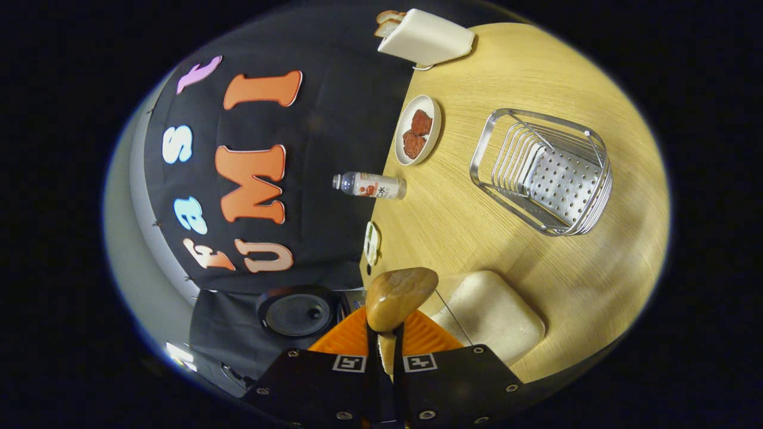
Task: Close the left gripper, press the button to open the rice cooker; take a wooden spoon from the chopstick holder with the right hand, scoop a spoonful of rice and pour it into the rice cooker, then put the wooden spoon back into the chopstick holder.
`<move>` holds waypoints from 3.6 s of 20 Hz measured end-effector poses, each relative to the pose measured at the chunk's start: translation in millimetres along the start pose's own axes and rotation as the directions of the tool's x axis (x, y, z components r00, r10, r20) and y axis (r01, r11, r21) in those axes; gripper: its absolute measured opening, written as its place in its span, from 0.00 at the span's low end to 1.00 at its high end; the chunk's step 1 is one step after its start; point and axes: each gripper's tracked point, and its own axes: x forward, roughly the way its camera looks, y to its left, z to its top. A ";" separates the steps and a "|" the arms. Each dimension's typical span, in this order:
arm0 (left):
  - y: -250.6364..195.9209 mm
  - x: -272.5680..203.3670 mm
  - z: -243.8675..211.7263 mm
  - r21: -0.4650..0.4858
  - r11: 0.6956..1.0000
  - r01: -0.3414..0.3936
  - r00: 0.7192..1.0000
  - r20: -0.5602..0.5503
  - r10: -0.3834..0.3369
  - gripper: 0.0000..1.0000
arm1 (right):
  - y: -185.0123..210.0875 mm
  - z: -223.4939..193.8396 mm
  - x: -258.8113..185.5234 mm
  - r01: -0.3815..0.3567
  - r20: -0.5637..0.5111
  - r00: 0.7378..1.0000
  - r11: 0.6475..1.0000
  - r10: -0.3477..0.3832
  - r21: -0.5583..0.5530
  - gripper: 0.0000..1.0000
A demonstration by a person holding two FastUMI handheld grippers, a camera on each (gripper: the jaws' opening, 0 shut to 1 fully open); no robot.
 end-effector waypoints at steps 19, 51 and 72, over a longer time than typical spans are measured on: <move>65.7 -22.5 21.5 -0.033 0.990 -0.137 0.980 0.138 0.141 0.96 | 173.0 -55.4 78.2 -0.255 -0.186 0.942 0.957 0.278 0.137 0.08; 148.3 -19.7 -22.8 -0.065 0.970 -0.232 0.971 0.036 0.235 0.96 | 239.8 -151.7 207.9 -0.035 -0.056 0.998 0.518 -0.025 -0.855 0.08; 157.8 -31.4 -39.5 -0.074 0.967 -0.244 0.969 0.012 0.246 0.96 | 312.9 -207.4 174.7 -0.047 -0.044 0.969 0.009 0.243 -0.999 0.08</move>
